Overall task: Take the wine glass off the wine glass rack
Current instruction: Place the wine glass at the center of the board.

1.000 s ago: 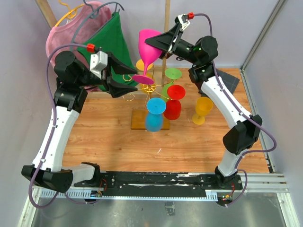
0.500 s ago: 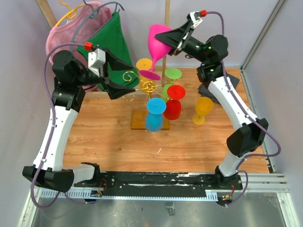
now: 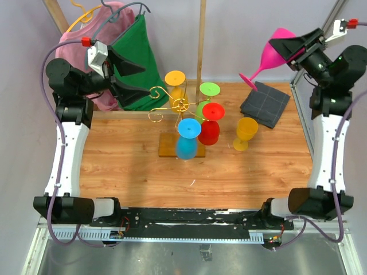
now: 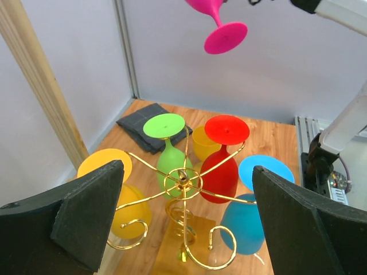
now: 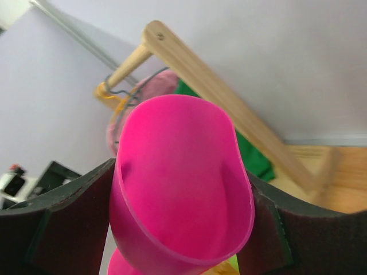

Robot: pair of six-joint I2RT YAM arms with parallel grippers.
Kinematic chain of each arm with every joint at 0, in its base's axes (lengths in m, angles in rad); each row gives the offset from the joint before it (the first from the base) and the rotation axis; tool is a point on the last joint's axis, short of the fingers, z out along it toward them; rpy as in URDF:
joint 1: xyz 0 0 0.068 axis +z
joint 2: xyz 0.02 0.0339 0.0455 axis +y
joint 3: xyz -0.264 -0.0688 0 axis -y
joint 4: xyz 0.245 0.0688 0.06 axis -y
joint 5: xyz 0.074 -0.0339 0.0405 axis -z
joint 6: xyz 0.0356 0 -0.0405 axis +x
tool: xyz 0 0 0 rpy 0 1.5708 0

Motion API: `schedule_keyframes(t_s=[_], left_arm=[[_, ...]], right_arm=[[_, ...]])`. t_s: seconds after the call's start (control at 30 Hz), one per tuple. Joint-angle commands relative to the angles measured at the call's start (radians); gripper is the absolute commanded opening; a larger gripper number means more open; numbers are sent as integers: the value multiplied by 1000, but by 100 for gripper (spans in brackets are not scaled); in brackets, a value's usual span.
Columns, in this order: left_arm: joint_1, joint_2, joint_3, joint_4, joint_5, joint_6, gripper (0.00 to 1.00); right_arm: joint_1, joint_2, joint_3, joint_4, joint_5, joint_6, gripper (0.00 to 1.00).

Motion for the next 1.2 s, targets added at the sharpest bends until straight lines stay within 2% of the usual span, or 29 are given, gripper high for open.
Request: schedule_keyframes(t_s=[0.0,0.13,0.27,0.43,0.63,0.83,1.17], left_arm=[[17,8,34,57,15,-59,99],[26,16,40,63,23,-71,99],[30,25,45,60,31,-77,99],[37,32,41,61,35,-84,99],[37,34,38,60,38,-91,99],[36,44,38,61,42,-106,99],[37,39,33,16,55,-83,99]], right_arm=[[-77,-116,4,-365,83,-399,53],[-166,-181,-47,-466,167,-508,53],[-179,-218,-51,-592,325,-667,53],[-184,-267,-116,-638,523,-795,53],[-182,-330,-225,-604,685,-927,53],[-170,-360,-297,-540,758,-1016,51],[13,-417,-530,-353,988,-1153,53]])
